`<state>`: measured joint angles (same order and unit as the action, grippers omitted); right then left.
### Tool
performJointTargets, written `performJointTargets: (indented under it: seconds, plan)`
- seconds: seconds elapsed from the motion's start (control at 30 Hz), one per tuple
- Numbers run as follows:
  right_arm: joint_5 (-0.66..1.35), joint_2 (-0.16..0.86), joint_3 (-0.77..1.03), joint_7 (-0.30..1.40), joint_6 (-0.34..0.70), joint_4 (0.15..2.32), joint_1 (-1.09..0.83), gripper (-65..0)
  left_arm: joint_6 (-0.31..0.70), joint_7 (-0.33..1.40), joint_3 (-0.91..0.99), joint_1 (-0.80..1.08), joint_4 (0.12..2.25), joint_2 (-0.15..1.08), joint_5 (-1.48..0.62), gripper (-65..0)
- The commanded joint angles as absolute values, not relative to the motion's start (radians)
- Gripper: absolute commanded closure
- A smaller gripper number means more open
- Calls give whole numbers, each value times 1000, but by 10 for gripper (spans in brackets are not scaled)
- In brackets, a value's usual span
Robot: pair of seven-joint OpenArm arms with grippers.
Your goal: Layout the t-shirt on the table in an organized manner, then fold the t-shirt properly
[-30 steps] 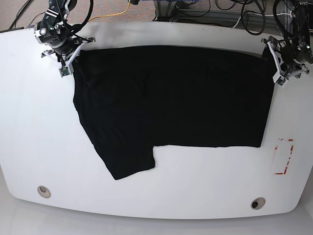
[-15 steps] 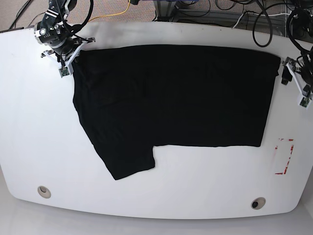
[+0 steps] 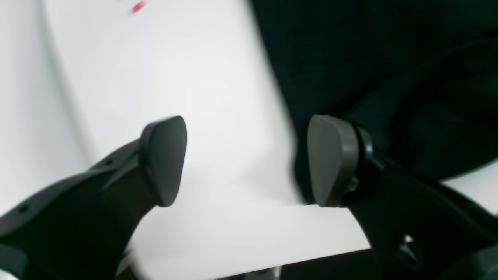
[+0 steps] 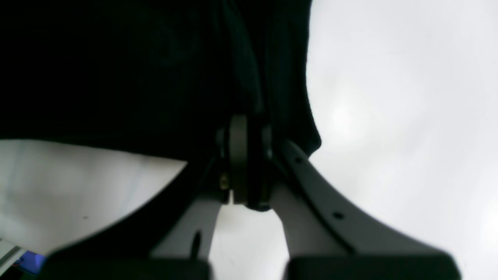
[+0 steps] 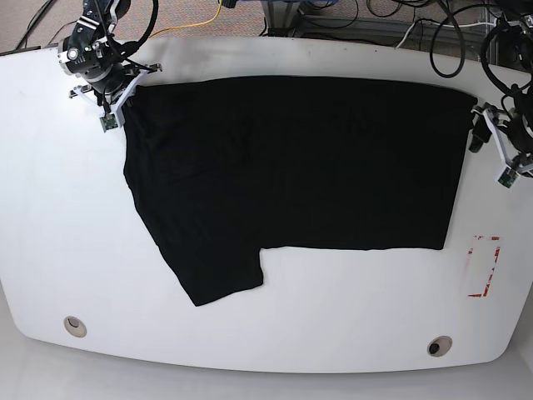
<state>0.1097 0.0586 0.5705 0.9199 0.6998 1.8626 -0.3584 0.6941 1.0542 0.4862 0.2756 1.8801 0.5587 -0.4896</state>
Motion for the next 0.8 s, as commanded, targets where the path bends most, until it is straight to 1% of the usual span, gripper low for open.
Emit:
performJointTargets:
  seconds: [0.0, 0.1, 0.2, 0.33, 0.6, 0.77]
  plan:
    - [117, 67, 576, 905, 698, 1882, -352, -2, 698, 1049, 492, 291, 1913, 561, -492, -458]
    - [117, 65, 576, 905, 698, 1882, -352, -2, 698, 1049, 490, 334, 1923, 544, -492, -458]
    - [119, 65, 575, 905, 698, 1882, -351, -2, 698, 1049, 490, 337, 1922, 512, -489, -463]
    - [119, 65, 575, 905, 698, 1882, -351, -2, 698, 1049, 490, 343, 1919, 501, -486, -463]
    - [119, 65, 575, 905, 698, 1883, -351, -2, 698, 1049, 461, 335, 1811, 499, -487, -461]
    - [119, 64, 575, 905, 698, 1883, -351, -2, 698, 1049, 418, 297, 1761, 498, -486, -460]
